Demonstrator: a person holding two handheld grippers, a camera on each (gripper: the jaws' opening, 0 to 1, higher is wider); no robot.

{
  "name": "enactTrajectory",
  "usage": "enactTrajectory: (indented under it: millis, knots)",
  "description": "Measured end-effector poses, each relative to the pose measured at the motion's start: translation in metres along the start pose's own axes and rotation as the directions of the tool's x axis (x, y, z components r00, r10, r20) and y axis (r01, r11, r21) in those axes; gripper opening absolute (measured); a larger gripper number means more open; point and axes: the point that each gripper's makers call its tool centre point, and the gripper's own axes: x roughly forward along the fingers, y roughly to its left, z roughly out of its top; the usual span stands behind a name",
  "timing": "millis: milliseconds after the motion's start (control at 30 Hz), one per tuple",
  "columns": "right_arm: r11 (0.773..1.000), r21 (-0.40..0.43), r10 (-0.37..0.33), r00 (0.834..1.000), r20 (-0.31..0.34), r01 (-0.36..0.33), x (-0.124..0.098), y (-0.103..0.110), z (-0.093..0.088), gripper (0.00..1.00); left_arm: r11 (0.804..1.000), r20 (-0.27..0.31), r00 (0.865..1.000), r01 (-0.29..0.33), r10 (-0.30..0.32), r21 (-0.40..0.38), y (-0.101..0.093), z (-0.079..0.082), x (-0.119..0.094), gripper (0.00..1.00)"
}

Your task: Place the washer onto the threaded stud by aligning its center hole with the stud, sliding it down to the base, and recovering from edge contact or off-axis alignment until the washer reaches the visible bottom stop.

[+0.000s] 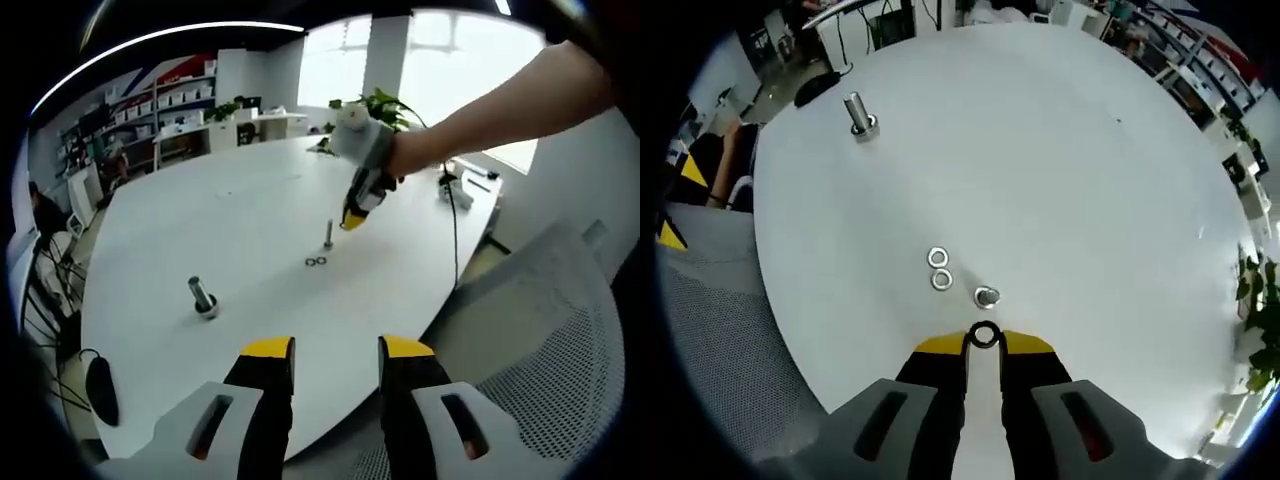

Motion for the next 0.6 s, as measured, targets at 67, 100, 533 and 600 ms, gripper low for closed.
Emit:
enactTrajectory:
  millis: [67, 100, 533, 600]
  knots:
    - [1.0, 0.002, 0.01, 1.0, 0.021, -0.01, -0.003, 0.002, 0.005, 0.13, 1.0, 0.003, 1.0, -0.001, 0.001, 0.002, 0.0, 0.001, 0.0, 0.31]
    - [1.0, -0.003, 0.006, 1.0, 0.026, -0.006, -0.005, 0.003, 0.008, 0.13, 1.0, 0.002, 1.0, -0.002, 0.002, 0.002, 0.0, 0.0, -0.001, 0.31]
    - [0.999, -0.047, -0.014, 0.999, 0.038, 0.015, -0.001, -0.003, 0.024, 0.13, 1.0, -0.008, 1.0, -0.007, 0.007, 0.014, 0.0, -0.002, 0.0, 0.31]
    - [0.999, -0.041, -0.013, 0.999, 0.034, 0.014, -0.001, -0.002, 0.023, 0.13, 1.0, -0.006, 1.0, -0.01, 0.01, 0.006, 0.002, -0.002, 0.0, 0.31]
